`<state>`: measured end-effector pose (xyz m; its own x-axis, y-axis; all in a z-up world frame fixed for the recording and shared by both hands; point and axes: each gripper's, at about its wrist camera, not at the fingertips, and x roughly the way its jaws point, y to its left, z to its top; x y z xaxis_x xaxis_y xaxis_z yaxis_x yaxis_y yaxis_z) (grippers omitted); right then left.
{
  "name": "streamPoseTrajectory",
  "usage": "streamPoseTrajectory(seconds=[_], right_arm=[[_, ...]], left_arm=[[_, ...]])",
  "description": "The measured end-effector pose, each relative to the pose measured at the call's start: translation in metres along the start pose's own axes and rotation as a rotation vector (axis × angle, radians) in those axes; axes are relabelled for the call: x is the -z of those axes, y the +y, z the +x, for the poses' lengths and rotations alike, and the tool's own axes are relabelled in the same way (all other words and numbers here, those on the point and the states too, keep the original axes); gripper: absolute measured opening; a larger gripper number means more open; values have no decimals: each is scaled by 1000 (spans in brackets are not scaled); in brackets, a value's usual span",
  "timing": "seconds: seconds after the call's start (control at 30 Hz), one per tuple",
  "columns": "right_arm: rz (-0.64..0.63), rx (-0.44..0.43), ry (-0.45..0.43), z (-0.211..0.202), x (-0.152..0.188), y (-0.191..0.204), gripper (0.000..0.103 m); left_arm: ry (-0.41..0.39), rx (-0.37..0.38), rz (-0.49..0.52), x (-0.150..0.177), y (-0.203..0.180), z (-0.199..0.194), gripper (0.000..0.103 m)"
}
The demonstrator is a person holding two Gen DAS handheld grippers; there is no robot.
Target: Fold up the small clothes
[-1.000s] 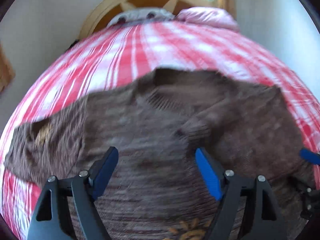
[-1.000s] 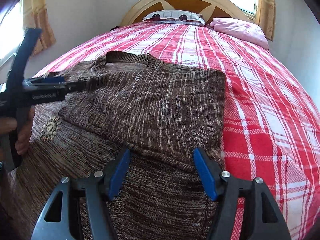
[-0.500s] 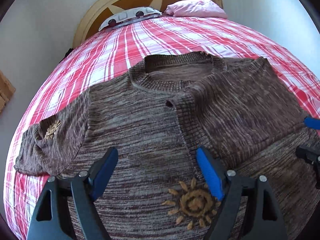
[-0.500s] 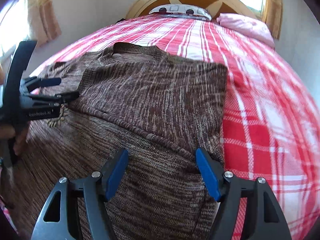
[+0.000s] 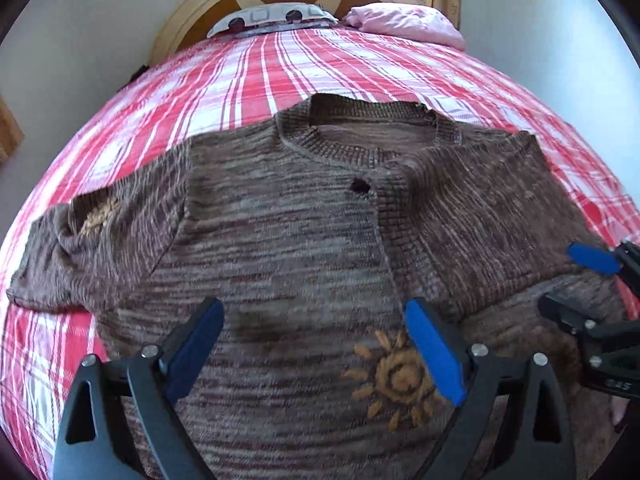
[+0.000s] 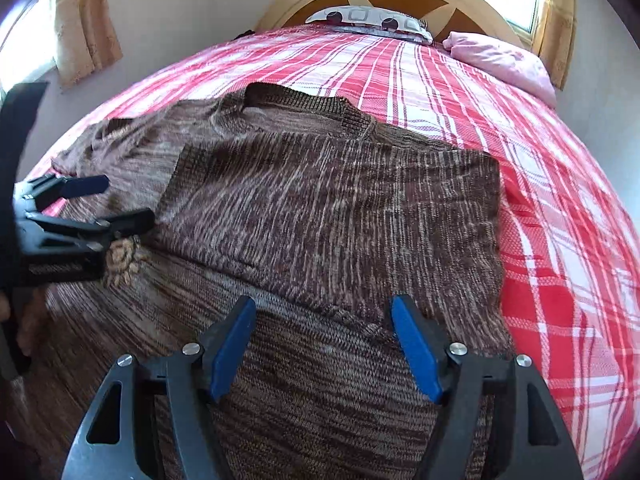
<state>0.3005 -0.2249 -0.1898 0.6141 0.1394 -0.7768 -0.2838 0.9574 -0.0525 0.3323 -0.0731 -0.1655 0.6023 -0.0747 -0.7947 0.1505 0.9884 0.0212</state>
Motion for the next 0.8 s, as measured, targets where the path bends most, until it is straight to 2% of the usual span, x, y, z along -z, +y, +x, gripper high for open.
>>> streamPoseTrajectory(seconds=[0.17,0.33,0.5,0.57,0.67,0.73,0.8], right_arm=[[-76,59,10,7,3,14,81],[-76,61,-7,5,7,13,81],[-51,44,-24,3,9,8,81],[-60,58,-25,3,9,11,81],[-65,64,-28,3,9,12,81],[-62,61,-29,3,9,12,81],[-60,60,-32,3,9,12,81]], left_arm=[[-33,14,-29,11,21,-22,95],[-84,-27,-77,22,71,-48,95],[-93,-167,-185,31,148,-55,95],[-79,-238,-265,35,189,-52,95],[-68,-280,-411,40,238,-47,95],[-66,-244,-528,45,269,-44,95],[-76,-243,-593,47,282,-42,94]])
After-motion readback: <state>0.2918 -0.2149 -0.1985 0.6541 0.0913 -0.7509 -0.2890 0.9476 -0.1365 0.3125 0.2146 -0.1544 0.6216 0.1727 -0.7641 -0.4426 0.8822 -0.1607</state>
